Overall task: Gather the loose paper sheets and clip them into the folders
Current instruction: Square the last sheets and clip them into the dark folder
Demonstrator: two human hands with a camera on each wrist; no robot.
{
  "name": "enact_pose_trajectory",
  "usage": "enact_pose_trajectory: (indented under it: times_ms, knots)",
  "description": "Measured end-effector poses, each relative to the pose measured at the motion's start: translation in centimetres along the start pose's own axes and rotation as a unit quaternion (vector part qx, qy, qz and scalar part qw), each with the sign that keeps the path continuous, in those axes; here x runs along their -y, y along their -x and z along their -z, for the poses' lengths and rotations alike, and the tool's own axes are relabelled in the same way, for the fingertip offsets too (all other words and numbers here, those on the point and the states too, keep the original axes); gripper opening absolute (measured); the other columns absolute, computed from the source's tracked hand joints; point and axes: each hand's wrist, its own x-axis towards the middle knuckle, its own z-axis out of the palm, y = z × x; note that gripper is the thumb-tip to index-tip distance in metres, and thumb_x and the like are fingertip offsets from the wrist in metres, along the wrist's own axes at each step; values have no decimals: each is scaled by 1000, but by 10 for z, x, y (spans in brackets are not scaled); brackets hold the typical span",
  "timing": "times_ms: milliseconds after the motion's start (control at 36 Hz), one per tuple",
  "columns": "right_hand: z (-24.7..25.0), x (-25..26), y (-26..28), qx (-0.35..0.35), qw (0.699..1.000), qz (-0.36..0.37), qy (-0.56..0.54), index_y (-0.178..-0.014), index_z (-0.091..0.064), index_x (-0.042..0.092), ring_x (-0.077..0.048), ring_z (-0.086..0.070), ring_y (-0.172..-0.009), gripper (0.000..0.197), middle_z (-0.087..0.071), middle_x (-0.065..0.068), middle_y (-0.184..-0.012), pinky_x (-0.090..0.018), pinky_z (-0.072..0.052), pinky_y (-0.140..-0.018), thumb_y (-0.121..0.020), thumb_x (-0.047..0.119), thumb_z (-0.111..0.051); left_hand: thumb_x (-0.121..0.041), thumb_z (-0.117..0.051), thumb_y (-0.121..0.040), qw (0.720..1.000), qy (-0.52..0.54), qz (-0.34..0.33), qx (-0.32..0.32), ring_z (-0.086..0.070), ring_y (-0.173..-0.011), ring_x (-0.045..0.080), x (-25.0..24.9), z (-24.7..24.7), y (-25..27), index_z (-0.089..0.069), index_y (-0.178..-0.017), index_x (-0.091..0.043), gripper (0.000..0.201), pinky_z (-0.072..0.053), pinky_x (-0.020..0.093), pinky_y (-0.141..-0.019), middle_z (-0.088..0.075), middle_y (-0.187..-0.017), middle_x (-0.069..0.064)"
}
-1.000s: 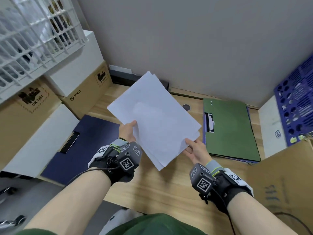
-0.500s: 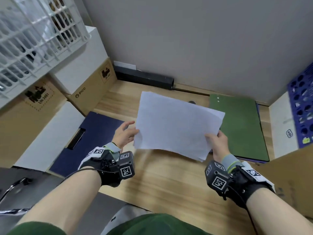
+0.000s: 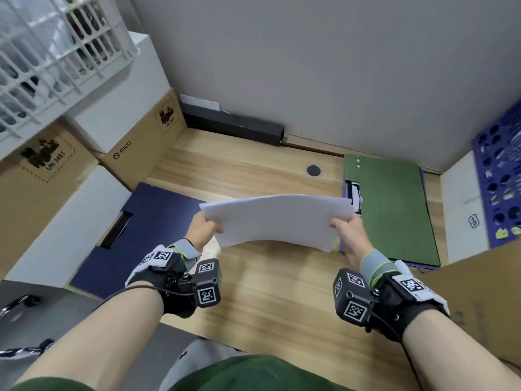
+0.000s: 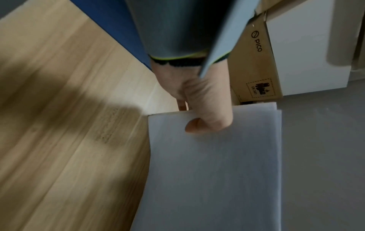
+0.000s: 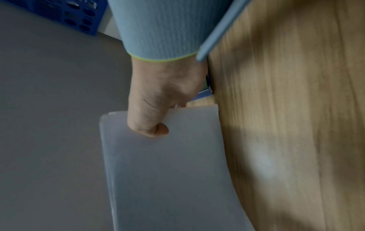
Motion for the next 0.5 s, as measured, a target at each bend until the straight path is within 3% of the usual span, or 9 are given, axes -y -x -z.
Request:
enact_pose_trajectory:
  times_ms: [83,139,222,306,389,444,500]
  knots:
    - [1,-11,1,15,999,-29,42,-108,-55,10,-16,-49,-77,31,-58,-2,-88,-22,-37,-59,-85,-8,-45,13,-51,-64,1000,-7,4,10,-48,-92,22,7,1,-2,-58,-99,-10,43,-41,26,-72,-58,-92,4]
    - [2,-18,0,14,997,-40,57,-108,-56,11,-12,-46,-71,30,-57,-3,-90,-23,-35,-58,-86,-5,-45,16,-50,-69,999,-27,12,17,-45,-96,23,9,-1,-2,-55,-104,-9,43,-38,28,-79,-54,-100,7]
    - [0,-20,1,14,997,-45,54,-113,-57,15,-17,-52,-85,28,-59,-4,-102,-26,-40,-65,-89,2,-49,-1,-50,-57,998,-40,26,34,-44,-94,22,9,-4,3,-54,-107,-9,50,-38,31,-79,-52,-102,8]
    - [-4,-18,1,52,995,-62,59,-116,-57,14,-19,-58,-93,23,-62,-4,-107,-27,-46,-72,-94,10,-52,2,-51,-67,998,-46,43,29,-45,-93,24,10,-7,1,-54,-101,-6,35,-37,31,-77,-53,-100,9]
    - [-4,-19,1,77,990,-88,74,-113,-60,4,-26,-66,-92,23,-68,-10,-109,-39,-53,-87,-95,17,-52,2,-51,-75,997,-71,37,-4,-48,-94,24,10,-5,-5,-56,-106,-3,32,-39,29,-76,-55,-102,10]
    - [-1,-20,0,68,990,-109,56,-113,-61,3,-27,-67,-86,25,-70,-13,-105,-40,-54,-84,-94,16,-50,4,-50,-82,994,-95,37,-44,-52,-105,24,13,0,-9,-53,-122,-4,41,-41,30,-88,-58,-116,12]
    - [3,-21,-2,48,992,-116,27,-108,-61,6,-24,-63,-80,19,-68,-8,-95,-37,-51,-78,-95,12,-48,0,-53,-86,991,-100,52,-75,-49,-123,24,17,5,-10,-46,-132,-6,47,-37,32,-101,-52,-133,11]
